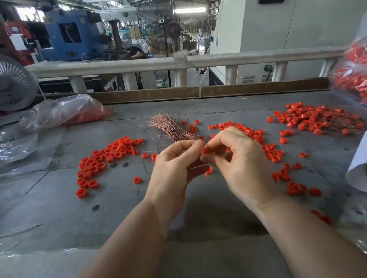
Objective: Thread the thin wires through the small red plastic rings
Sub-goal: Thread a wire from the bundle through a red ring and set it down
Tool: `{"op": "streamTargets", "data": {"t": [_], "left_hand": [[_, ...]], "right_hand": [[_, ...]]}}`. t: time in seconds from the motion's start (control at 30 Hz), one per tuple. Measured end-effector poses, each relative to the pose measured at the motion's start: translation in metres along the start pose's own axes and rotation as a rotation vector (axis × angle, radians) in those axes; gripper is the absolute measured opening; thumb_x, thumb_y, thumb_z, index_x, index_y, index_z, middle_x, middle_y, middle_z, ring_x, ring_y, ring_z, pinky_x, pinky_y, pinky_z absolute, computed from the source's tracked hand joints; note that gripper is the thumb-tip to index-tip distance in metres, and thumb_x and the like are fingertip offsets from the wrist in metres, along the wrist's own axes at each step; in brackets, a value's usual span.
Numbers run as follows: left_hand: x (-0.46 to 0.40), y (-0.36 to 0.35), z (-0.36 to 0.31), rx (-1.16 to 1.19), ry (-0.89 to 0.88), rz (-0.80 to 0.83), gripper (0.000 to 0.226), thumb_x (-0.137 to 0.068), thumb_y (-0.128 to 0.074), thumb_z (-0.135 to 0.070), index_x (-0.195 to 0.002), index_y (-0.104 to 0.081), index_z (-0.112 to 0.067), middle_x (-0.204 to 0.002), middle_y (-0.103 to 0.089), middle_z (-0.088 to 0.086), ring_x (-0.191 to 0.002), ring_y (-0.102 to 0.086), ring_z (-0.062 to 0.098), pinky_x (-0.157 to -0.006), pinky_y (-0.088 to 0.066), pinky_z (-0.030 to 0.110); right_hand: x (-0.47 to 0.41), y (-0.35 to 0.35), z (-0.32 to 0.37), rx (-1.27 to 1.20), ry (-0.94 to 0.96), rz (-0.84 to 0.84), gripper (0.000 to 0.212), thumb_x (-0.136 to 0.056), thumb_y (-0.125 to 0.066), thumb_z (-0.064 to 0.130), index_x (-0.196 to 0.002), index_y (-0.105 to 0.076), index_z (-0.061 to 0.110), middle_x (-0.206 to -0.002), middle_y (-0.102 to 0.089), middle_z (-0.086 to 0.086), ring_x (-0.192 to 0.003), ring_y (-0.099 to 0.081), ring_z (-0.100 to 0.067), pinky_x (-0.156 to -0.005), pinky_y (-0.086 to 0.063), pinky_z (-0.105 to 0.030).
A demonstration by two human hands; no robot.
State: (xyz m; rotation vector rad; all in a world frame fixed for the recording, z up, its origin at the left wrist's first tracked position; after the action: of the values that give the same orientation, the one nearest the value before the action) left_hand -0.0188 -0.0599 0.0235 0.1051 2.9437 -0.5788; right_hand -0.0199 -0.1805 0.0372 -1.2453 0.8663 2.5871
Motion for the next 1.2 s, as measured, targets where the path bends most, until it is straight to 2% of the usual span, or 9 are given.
{"op": "streamTargets", "data": {"t": [0.07, 0.17, 0.27, 0.47, 0.7, 0.8, 0.93, 1.1, 1.2], "left_hand": [[-0.0012, 0.0003, 0.0010, 0.050, 0.020, -0.007, 0.004, -0.081, -0.060, -0.005, -0.078, -0.064, -0.006, -0.067, -0.069, 0.005, -0.058, -0.064, 0.011, -0.056, -0.053, 0.020], [-0.0032, 0.0025, 0.0015, 0.124, 0.042, -0.036, 0.010, -0.082, -0.056, 0.002, -0.078, -0.062, -0.005, -0.065, -0.068, 0.004, -0.054, -0.063, 0.010, -0.058, -0.055, 0.019], [-0.0039, 0.0038, 0.0022, 0.190, 0.066, -0.033, 0.015, -0.084, -0.053, 0.005, -0.080, -0.062, -0.006, -0.068, -0.070, 0.004, -0.058, -0.065, 0.009, -0.063, -0.056, 0.021], [-0.0039, 0.0049, 0.0018, 0.243, 0.099, -0.006, 0.022, -0.084, -0.052, 0.004, -0.077, -0.065, -0.011, -0.073, -0.072, 0.006, -0.063, -0.068, 0.012, -0.060, -0.057, 0.021], [-0.0049, 0.0035, 0.0016, 0.326, 0.094, 0.015, 0.016, -0.069, -0.057, 0.002, -0.080, -0.063, -0.008, -0.071, -0.071, 0.010, -0.059, -0.067, 0.015, -0.059, -0.056, 0.021], [-0.0047, 0.0029, 0.0010, 0.308, 0.095, 0.031, 0.023, -0.080, -0.053, 0.007, -0.073, -0.068, -0.010, -0.071, -0.070, 0.010, -0.059, -0.067, 0.014, -0.059, -0.056, 0.021], [-0.0047, 0.0025, 0.0013, 0.274, 0.096, 0.029, 0.036, -0.087, -0.048, 0.007, -0.067, -0.074, -0.009, -0.070, -0.070, 0.008, -0.059, -0.066, 0.012, -0.060, -0.056, 0.019], [-0.0056, 0.0010, 0.0014, 0.275, 0.096, 0.014, 0.015, -0.075, -0.058, -0.002, -0.072, -0.072, -0.005, -0.069, -0.069, 0.007, -0.060, -0.065, 0.010, -0.062, -0.055, 0.017], [-0.0055, 0.0020, 0.0053, 0.223, 0.092, -0.028, 0.009, -0.074, -0.058, 0.003, -0.077, -0.065, -0.003, -0.068, -0.070, 0.007, -0.060, -0.066, 0.010, -0.060, -0.054, 0.017]], "right_hand": [[0.0007, 0.0004, 0.0008, 0.015, 0.010, 0.009, 0.013, -0.072, -0.074, -0.001, -0.077, -0.066, 0.007, -0.077, -0.058, 0.001, -0.068, -0.054, -0.010, -0.063, -0.049, -0.025], [0.0007, 0.0003, 0.0008, -0.007, -0.023, -0.012, 0.020, -0.069, -0.077, 0.001, -0.083, -0.066, 0.011, -0.079, -0.058, 0.004, -0.068, -0.053, -0.004, -0.066, -0.043, -0.011], [-0.0012, 0.0016, -0.0018, -0.035, -0.070, -0.058, 0.027, -0.068, -0.077, 0.000, -0.088, -0.065, 0.014, -0.081, -0.057, 0.006, -0.071, -0.056, -0.008, -0.068, -0.040, -0.007], [-0.0004, 0.0031, 0.0001, -0.017, -0.010, -0.106, 0.017, -0.075, -0.067, -0.003, -0.087, -0.065, 0.009, -0.081, -0.058, 0.003, -0.067, -0.053, -0.008, -0.067, -0.048, -0.021], [0.0000, 0.0031, -0.0001, -0.005, 0.030, -0.131, 0.015, -0.076, -0.063, -0.003, -0.085, -0.065, 0.009, -0.081, -0.057, 0.006, -0.070, -0.052, -0.004, -0.066, -0.045, -0.014], [-0.0002, 0.0038, 0.0003, 0.000, 0.041, -0.142, 0.014, -0.077, -0.063, -0.001, -0.084, -0.064, 0.010, -0.080, -0.056, 0.007, -0.069, -0.051, -0.004, -0.065, -0.044, -0.012], [0.0002, 0.0042, 0.0010, 0.013, 0.042, -0.128, 0.007, -0.078, -0.065, 0.004, -0.082, -0.064, 0.010, -0.079, -0.056, 0.005, -0.068, -0.052, -0.007, -0.065, -0.046, -0.019], [-0.0007, 0.0032, 0.0003, 0.040, 0.013, -0.098, 0.007, -0.078, -0.067, 0.001, -0.079, -0.065, 0.008, -0.077, -0.058, 0.001, -0.067, -0.054, -0.012, -0.065, -0.046, -0.026], [0.0004, 0.0025, 0.0011, 0.041, 0.011, -0.057, 0.007, -0.078, -0.066, 0.001, -0.077, -0.065, 0.007, -0.077, -0.060, -0.001, -0.068, -0.054, -0.014, -0.064, -0.046, -0.028]]}}
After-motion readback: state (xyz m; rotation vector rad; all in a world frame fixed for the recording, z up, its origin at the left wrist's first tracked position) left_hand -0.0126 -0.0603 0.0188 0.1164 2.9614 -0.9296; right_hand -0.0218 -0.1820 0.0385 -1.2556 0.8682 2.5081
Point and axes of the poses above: each hand's wrist, its own x-axis away from the middle knuckle, its own y-axis out of the back of the hand, z = x × y, the point moved 2 cm from there along -x, towards the middle knuckle
